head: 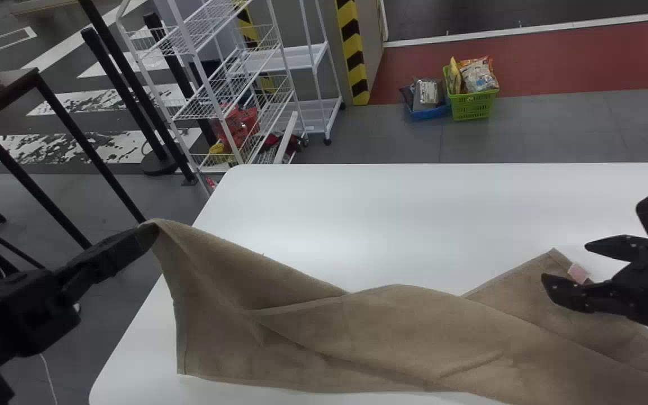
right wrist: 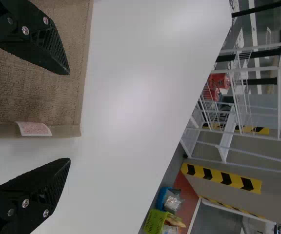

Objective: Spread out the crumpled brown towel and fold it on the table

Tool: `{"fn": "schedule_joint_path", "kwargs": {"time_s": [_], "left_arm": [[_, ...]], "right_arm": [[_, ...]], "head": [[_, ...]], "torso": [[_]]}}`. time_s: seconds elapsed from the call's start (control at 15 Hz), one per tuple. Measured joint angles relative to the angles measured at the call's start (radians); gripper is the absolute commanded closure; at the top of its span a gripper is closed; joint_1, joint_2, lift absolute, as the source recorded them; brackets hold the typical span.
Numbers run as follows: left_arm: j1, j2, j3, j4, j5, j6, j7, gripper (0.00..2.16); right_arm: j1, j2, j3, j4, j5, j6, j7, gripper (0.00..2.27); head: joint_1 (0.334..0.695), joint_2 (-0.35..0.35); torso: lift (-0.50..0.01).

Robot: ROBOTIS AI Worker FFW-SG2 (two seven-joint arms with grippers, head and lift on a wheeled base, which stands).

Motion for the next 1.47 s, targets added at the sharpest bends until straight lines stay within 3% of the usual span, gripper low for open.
{"fn": "schedule_joint_path", "kwargs": {"time_s": [0.53,0.6,0.67,0.8,0.93,1.13,1.47], "left_arm": [[0.001,0.000,0.006,-0.001,0.000,0.000,-0.002,1.56],[0.001,0.000,0.007,-0.001,0.000,0.000,-0.002,1.56],[0.001,0.000,0.008,-0.001,0.000,0.000,-0.002,1.56],[0.001,0.000,0.009,0.000,0.000,0.000,-0.001,1.56],[0.001,0.000,0.009,0.000,0.000,0.000,-0.001,1.56],[0.001,0.000,0.010,0.000,0.000,0.000,-0.001,1.56],[0.001,0.000,0.020,-0.001,0.000,0.000,-0.002,1.56]], "right_arm": [[-0.060,0.000,0.045,0.087,0.029,0.065,0.010,0.36],[-0.066,0.000,0.050,0.096,0.033,0.072,0.012,0.52],[-0.071,0.000,0.052,0.101,0.036,0.077,0.016,0.81],[-0.076,0.000,0.054,0.106,0.040,0.089,0.035,1.54],[-0.076,0.000,0.056,0.104,0.043,0.107,0.050,1.77],[-0.051,0.000,0.049,0.072,0.038,0.096,0.067,1.78],[0.070,0.000,-0.012,-0.153,-0.007,0.063,0.095,1.78]], "head": [[0.695,0.340],[0.695,0.341],[0.695,0.342],[0.695,0.344],[0.695,0.349],[0.695,0.350],[0.695,0.350]], "torso": [[-0.127],[-0.127],[-0.127],[-0.127],[-0.127],[-0.127],[-0.127]]}}
